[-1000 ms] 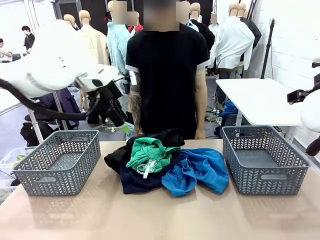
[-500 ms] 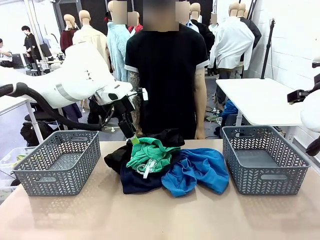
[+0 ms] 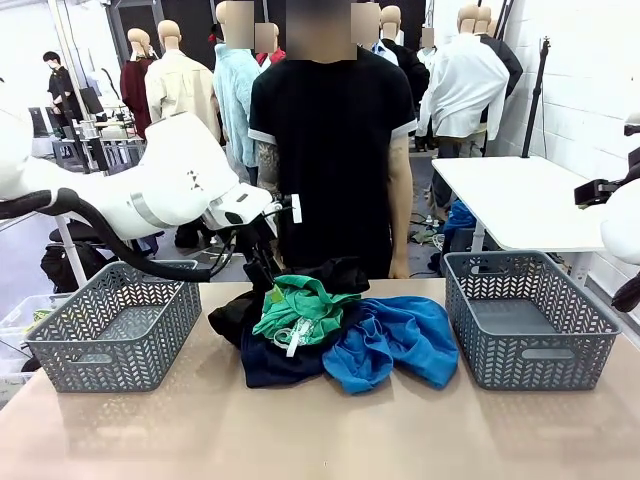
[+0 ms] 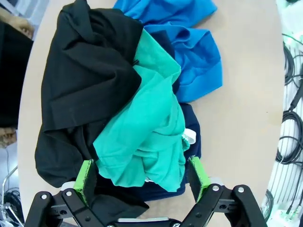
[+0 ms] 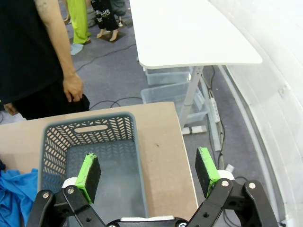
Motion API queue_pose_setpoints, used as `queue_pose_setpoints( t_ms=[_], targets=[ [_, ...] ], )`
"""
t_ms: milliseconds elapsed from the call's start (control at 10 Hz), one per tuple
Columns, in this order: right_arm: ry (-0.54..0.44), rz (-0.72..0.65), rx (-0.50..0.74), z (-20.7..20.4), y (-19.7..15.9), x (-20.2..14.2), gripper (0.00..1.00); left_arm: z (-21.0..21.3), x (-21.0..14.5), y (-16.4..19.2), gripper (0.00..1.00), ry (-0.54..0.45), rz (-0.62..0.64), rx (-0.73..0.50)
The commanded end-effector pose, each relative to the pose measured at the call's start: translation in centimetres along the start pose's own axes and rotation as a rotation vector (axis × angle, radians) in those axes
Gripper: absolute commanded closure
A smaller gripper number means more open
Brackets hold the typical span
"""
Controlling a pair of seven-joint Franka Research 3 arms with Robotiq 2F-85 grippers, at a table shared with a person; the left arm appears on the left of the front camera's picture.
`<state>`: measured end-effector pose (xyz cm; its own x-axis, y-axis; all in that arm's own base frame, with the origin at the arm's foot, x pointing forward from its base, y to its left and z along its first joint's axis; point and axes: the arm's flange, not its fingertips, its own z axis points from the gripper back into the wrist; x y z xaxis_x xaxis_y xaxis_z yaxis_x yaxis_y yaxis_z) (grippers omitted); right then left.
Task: Sort the tops and bottoms.
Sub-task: Lift clothes from the center of the table with your left hand.
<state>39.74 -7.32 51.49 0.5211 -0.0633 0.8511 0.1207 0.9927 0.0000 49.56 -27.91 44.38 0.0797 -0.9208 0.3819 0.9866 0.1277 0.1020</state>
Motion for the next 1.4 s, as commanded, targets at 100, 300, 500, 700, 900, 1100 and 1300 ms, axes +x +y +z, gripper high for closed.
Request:
queue_pose_setpoints(
  t_ms=[100, 300, 500, 700, 900, 1100, 1300],
  targets=[
    [0.007, 0.001, 0.001, -0.05, -0.02, -0.04, 0.0, 0.09, -0.12, 0.54, 0.0, -0.047, -0.08, -0.007],
    [0.007, 0.001, 0.001, -0.05, -0.02, -0.04, 0.0, 0.15, -0.11, 0.5, 0.0, -0.034, -0.059, -0.031],
    [0.007, 0.001, 0.001, -0.05, -0.02, -0.04, 0.0, 0.16, -0.27, 0.79, 0.39, -0.032, -0.046, -0.051],
    [0.007, 0.001, 0.001, -0.05, -0.02, -0.04, 0.0, 0.12, -0.24, 0.91, 0.77, -0.036, -0.04, -0.062],
    [0.007, 0.001, 0.001, -0.05, -0.02, -0.04, 0.0, 0.13, -0.1, 1.18, 1.0, -0.039, -0.032, -0.064],
    [0.007, 0.001, 0.001, -0.05, -0.02, -0.04, 0.0, 0.17, -0.07, 1.36, 1.0, -0.05, -0.023, -0.076],
    [0.007, 0.001, 0.001, -0.05, -0.02, -0.04, 0.0, 0.04, 0.15, 1.1, 1.0, -0.051, -0.022, -0.091]
  ],
)
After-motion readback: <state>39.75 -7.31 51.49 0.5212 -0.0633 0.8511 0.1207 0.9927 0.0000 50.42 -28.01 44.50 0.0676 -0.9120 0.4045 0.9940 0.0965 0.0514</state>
